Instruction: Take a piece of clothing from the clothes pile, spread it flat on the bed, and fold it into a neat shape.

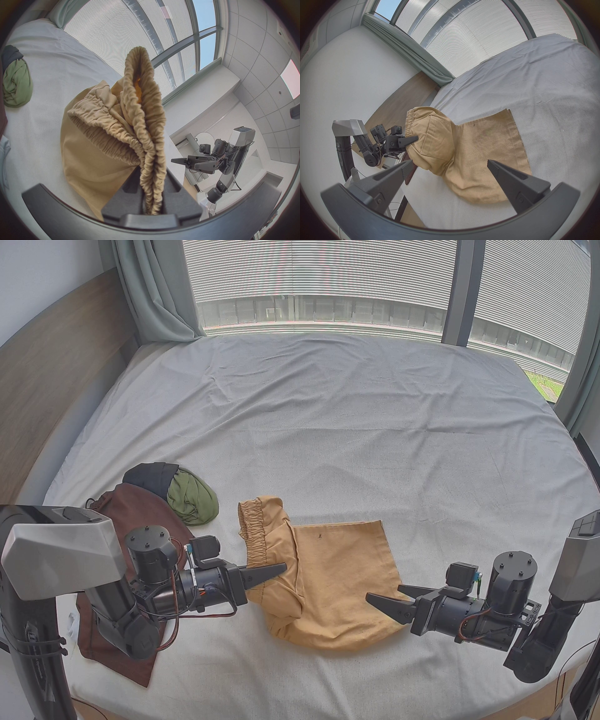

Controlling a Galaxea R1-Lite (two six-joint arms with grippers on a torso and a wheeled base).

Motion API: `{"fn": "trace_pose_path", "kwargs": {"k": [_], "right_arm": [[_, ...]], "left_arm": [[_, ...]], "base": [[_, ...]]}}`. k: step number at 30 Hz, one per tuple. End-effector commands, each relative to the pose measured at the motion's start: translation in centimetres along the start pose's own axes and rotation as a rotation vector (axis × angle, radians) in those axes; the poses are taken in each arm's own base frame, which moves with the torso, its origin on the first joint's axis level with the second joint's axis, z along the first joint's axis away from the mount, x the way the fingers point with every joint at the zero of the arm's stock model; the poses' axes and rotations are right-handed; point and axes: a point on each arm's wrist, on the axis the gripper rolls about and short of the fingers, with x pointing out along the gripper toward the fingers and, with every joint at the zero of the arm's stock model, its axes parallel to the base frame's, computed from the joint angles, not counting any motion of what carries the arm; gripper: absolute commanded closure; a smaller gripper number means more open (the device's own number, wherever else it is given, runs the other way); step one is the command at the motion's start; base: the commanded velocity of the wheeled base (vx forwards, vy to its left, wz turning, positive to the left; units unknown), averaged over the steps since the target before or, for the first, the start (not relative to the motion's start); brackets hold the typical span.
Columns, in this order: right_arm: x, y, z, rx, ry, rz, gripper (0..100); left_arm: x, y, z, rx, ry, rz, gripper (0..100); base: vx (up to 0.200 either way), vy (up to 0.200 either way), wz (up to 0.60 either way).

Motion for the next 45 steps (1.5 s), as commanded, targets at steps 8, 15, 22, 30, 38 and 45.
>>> {"fn": "trace_pose_path", "kwargs": {"k": [8,15,22,30,38,45], "right_arm": [[0.5,-0.7,1.6,-0.006,-0.074,-0.011,0],[0.8,-0.9,3.3,-0.018,-0.147,-0.013,0],[0.7,-1.2,3.7,-0.018,-0.166,-0.022,0],[0.7,-1.3,3.9,-0.018,-0.173,-0.023,0],[0.5,-1.1,4.1,-0.021,-0.183,-0.018,0],[0.5,-1.2,4.1,-0.02,-0.18,-0.02,0]], "left_arm": [[2.2,-0.1,-1.0,-0.004,0.027,-0.04,100],[3.9,-0.6,-1.3,-0.065,0.033,-0.076,100],[5.6,-1.1,-1.8,-0.108,0.049,-0.117,100],[7.4,-0.5,-3.7,-0.117,0.074,-0.11,100],[8.3,0.0,-4.2,-0.114,0.056,-0.088,100],[8.3,0.1,-4.2,-0.117,0.056,-0.086,0]], "base": [[0.0,0.0,0.0],[0.0,0.0,0.0],[0.0,0.0,0.0],[0.0,0.0,0.0],[0.0,0.0,0.0],[0.0,0.0,0.0]]}}
